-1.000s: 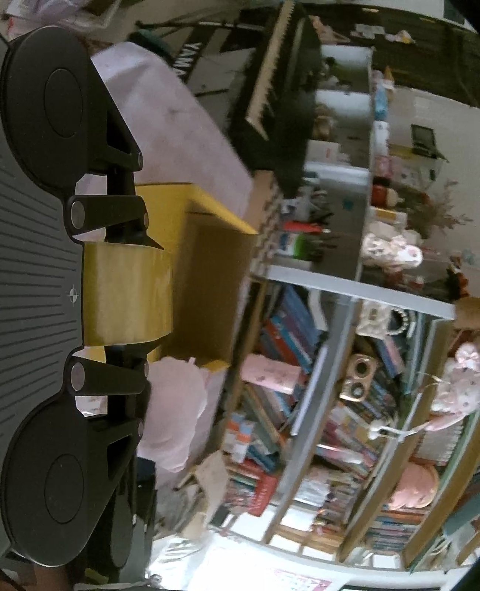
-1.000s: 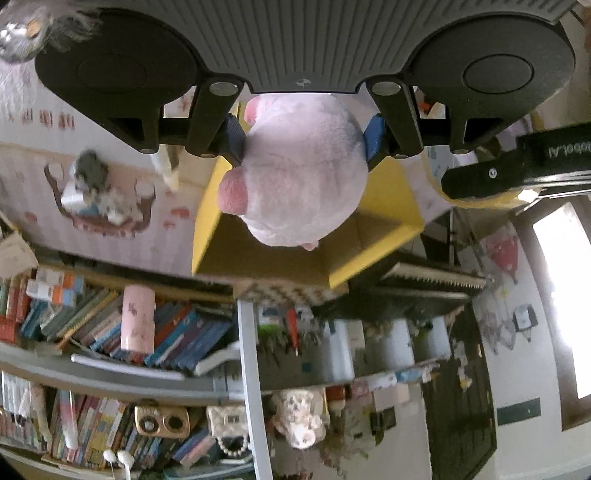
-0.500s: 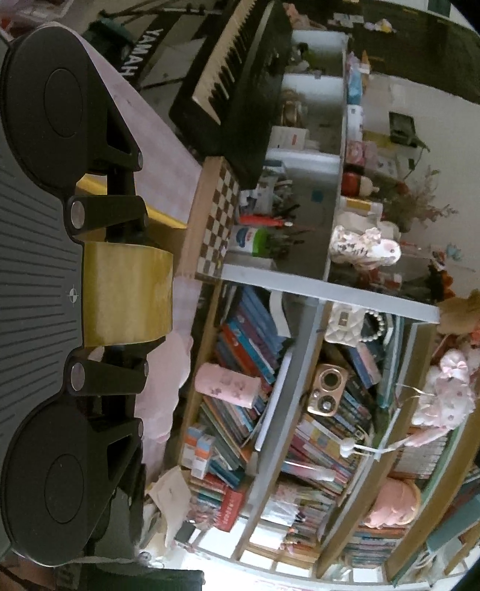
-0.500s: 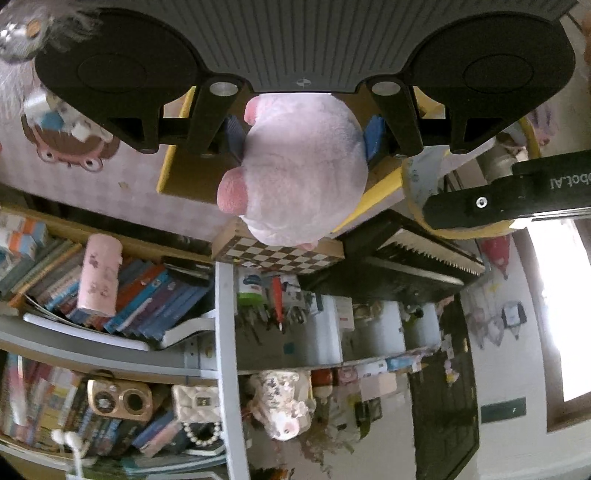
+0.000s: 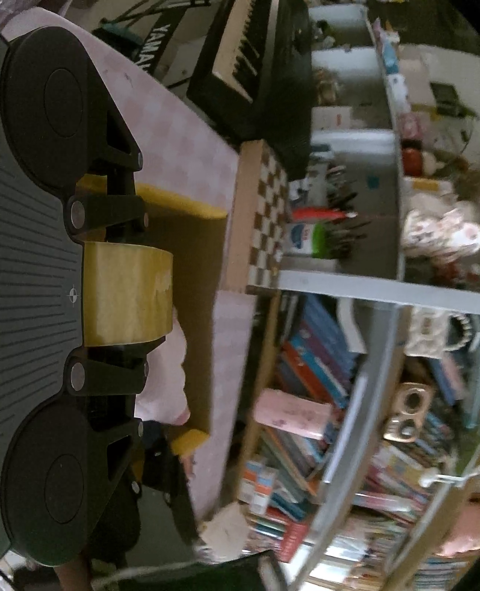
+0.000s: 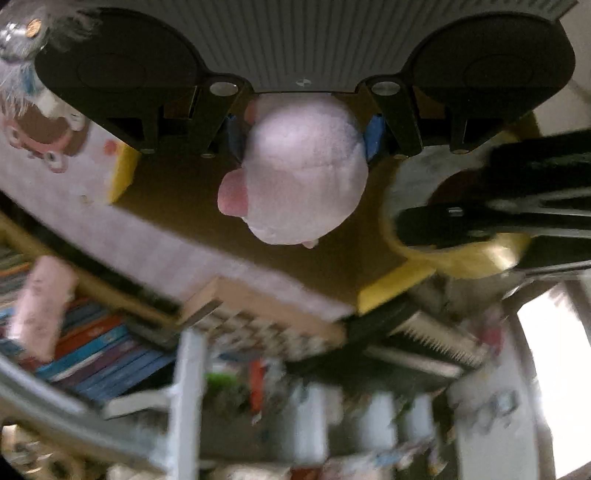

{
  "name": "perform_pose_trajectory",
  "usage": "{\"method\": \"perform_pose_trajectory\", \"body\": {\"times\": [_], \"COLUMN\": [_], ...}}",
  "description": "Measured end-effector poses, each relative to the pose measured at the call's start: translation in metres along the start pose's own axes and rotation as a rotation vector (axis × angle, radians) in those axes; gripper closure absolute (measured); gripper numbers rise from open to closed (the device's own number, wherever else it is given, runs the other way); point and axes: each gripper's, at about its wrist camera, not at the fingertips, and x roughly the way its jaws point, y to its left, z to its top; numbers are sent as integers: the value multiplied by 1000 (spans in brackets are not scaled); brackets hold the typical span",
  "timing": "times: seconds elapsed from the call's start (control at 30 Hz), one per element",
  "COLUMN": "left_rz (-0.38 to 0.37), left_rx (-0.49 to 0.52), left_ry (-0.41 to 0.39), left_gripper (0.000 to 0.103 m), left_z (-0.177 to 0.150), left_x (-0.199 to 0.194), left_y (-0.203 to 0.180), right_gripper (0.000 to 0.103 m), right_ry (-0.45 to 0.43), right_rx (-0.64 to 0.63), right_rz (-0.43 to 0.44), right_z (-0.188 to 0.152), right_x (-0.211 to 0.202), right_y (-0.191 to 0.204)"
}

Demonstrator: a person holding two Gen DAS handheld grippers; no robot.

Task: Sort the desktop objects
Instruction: 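Lower tape roll and pig into the box and open both tools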

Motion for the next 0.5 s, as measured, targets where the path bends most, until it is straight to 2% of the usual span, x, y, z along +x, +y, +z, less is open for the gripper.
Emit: {"method": "perform_pose_trajectory", "body": {"times": [0.17, 0.3, 0.5], "left_rz": [14, 15, 11], "left_rx": [47, 63, 115], "left_ry": [87, 123, 165], "left_gripper": [62, 62, 62], "left_z": [-5, -6, -4], "left_x": [27, 34, 39], "left_y": [0, 1, 2], "right_gripper": [45, 45, 44], "right_ry": [107, 178, 185], "right_rx": [-149, -114, -161], "right_rz": [12, 51, 48], "right_z": [8, 6, 6], "right_x": [19, 29, 30], "right_y": [3, -2, 15]}}
